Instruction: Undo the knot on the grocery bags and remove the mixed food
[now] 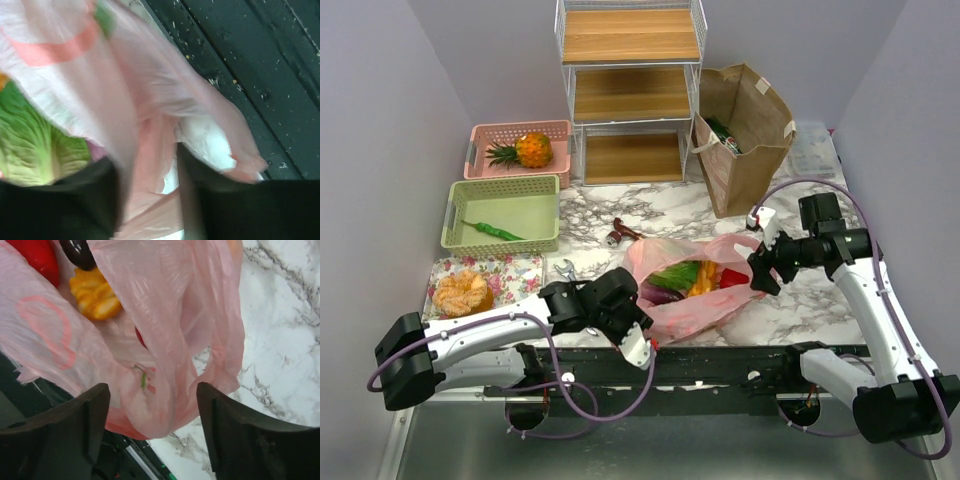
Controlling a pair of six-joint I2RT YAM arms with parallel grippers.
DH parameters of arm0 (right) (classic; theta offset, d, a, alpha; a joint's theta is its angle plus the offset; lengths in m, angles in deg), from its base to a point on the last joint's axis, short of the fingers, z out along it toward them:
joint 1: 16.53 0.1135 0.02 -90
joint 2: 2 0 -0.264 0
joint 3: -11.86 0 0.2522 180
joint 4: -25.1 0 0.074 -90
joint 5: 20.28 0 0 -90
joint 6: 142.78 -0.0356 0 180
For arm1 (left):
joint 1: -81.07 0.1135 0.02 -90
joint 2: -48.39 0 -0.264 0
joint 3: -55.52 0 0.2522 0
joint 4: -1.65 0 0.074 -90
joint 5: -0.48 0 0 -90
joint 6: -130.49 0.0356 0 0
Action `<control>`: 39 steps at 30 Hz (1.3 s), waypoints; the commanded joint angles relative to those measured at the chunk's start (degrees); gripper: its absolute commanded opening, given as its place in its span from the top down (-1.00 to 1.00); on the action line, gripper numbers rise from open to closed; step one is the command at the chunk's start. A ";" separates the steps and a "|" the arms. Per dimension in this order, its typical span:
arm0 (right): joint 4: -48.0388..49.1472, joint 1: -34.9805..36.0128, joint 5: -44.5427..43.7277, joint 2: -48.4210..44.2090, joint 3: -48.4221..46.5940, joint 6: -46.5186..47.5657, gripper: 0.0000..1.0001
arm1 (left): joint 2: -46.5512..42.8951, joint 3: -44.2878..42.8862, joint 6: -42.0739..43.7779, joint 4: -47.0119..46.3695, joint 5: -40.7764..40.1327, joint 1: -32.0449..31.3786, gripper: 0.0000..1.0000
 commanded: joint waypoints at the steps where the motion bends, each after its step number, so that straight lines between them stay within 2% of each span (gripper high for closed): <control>1: -3.80 0.14 5.23 1.27 -6.75 3.47 -0.64 | -1.38 -4.18 -6.52 -2.54 -1.53 -1.85 -0.14; 3: -3.93 0.09 7.36 2.02 -10.68 2.80 -0.72 | -1.52 -8.32 -10.38 0.22 -1.01 -1.17 -0.23; 5: -3.28 0.12 9.26 2.56 -14.01 1.99 -0.78 | -3.03 -12.77 -14.18 2.74 3.09 1.07 -0.25; 10: 2.67 0.52 11.32 4.77 -19.39 -1.23 -0.85 | -6.75 -19.89 -23.38 1.74 8.54 7.96 -0.28; 14: 7.29 3.33 9.82 7.48 -19.75 -1.89 -0.85 | -3.82 -26.38 -26.32 1.51 9.69 13.49 -0.14; 18: 8.67 10.86 4.80 8.50 -16.35 0.28 -0.85 | 1.46 -32.36 -25.13 6.30 12.24 13.89 -0.02; 22: 13.50 17.70 -0.83 7.39 -11.15 0.87 -0.86 | 3.51 -30.40 -23.82 4.88 13.69 11.45 0.09; 25: 16.77 19.19 -3.54 7.69 -7.33 2.74 -0.89 | 4.76 -25.87 -19.97 4.24 13.21 9.63 0.17; 28: 21.11 20.35 -9.27 8.24 -2.76 5.77 -0.94 | 5.92 -20.29 -16.19 2.99 10.94 8.69 0.18; 31: 27.66 20.92 -15.58 8.04 0.63 7.23 -0.94 | 6.93 -18.21 -13.24 3.28 9.79 8.69 0.18; 32: 29.11 20.96 -17.14 8.08 1.29 7.50 -0.89 | 7.05 -17.64 -12.66 3.07 9.43 8.69 0.18; 33: 30.68 20.96 -18.33 8.21 1.73 7.79 -0.77 | 7.26 -17.15 -12.09 2.83 8.72 8.69 0.19; 36: 35.63 20.97 -23.21 9.51 0.97 3.69 -0.09 | 8.49 -16.89 -10.76 3.99 5.50 8.84 0.28; 39: 35.51 20.88 -25.98 12.91 -3.91 -2.58 0.62 | 7.93 -15.97 -8.39 5.57 4.30 10.52 0.32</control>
